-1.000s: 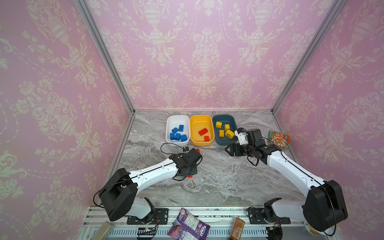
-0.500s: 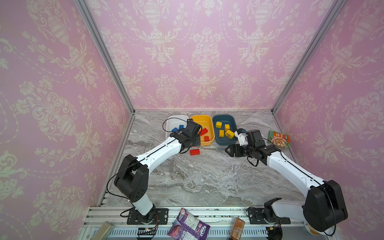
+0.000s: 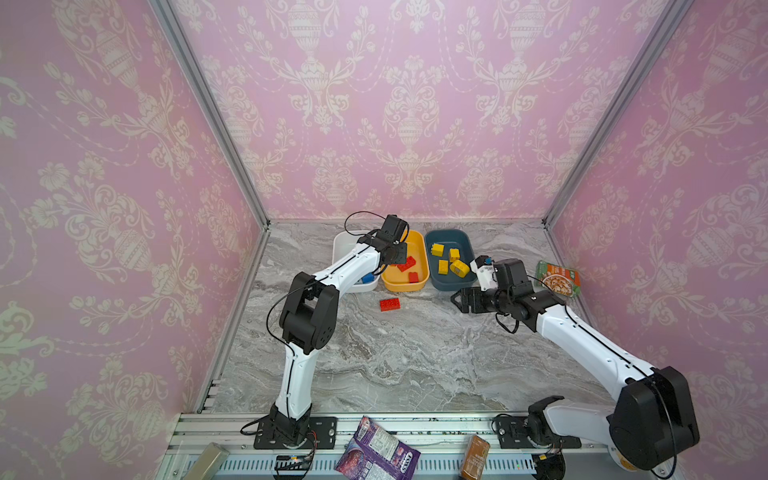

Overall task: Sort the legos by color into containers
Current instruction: 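Carry the red brick into the yellow container and open the left gripper, then lower the left gripper onto the red 2x4 brick and grasp it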

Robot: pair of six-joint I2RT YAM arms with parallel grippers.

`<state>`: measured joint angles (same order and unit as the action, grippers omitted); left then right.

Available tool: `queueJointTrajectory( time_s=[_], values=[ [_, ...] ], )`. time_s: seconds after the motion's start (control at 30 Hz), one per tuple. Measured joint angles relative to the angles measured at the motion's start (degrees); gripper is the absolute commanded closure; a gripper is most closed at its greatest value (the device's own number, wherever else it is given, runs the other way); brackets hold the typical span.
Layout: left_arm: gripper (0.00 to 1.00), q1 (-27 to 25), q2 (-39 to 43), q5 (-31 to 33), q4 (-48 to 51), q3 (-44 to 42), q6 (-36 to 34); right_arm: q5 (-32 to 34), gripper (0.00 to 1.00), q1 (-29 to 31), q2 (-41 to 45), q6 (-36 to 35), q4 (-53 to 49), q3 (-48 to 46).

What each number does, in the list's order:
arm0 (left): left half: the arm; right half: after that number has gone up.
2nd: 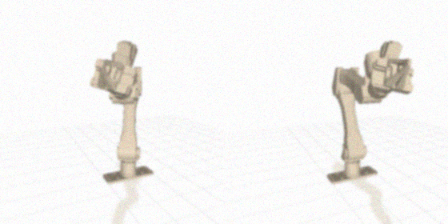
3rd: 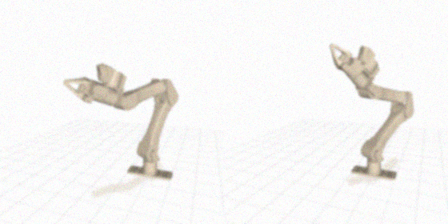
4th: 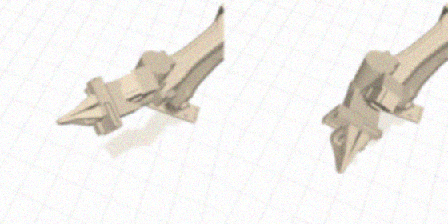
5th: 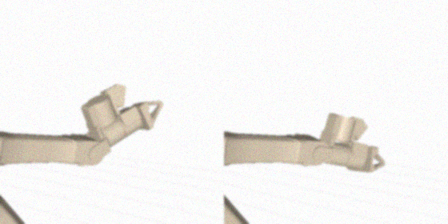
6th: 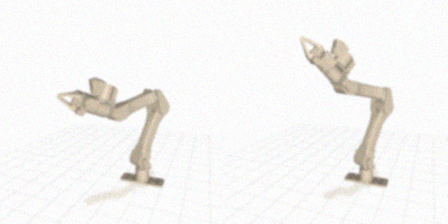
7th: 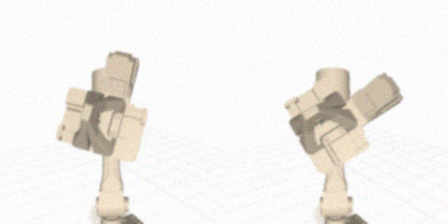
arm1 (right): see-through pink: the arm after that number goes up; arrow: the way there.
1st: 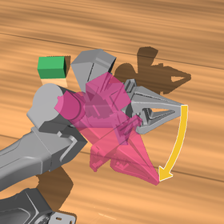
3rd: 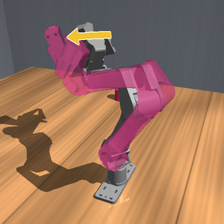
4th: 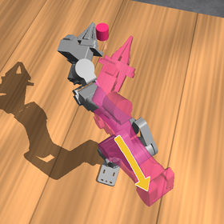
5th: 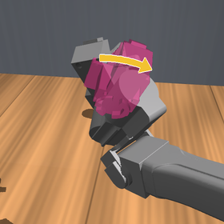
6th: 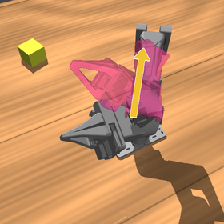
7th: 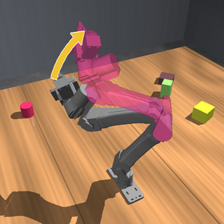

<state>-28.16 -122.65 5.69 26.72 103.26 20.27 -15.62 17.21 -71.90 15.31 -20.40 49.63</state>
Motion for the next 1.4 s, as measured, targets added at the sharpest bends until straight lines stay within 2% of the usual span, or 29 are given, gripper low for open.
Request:
queueJointTrajectory(
  time_s=[0.17,0.3,0.37,0.5,0.93,1.13,1.4],
  values=[
    [0.82,1.0,-6.5,-0.1,1.7,8.3,-1.9,0.0,0.12,0.0,0.6,0.0,-0.1,0.0],
    [0.78,1.7,-9.6,-0.5,3.1,12.1,-2.5,0.2,0.12,0.0,0.7,0.0,-0.2,0.0],
    [0.74,1.9,-10.4,-0.5,3.6,13.0,-2.8,0.2,0.12,0.0,0.7,0.0,-0.4,0.0],
    [0.59,2.2,-11.3,-0.4,4.9,14.9,-3.4,0.2,0.12,0.0,0.7,0.0,-0.5,0.0],
    [0.51,2.2,-11.4,-0.5,5.8,15.4,-3.5,0.2,0.12,0.0,0.7,0.0,-0.5,0.0],
    [0.45,2.2,-9.5,-0.7,4.6,10.8,-3.4,0.2,0.12,0.0,0.7,0.0,-1.0,0.0],
    [0.41,1.9,1.0,-1.4,0.3,-3.0,-1.3,0.2,0.12,0.0,0.7,0.0,-1.1,0.0]
  ],
)
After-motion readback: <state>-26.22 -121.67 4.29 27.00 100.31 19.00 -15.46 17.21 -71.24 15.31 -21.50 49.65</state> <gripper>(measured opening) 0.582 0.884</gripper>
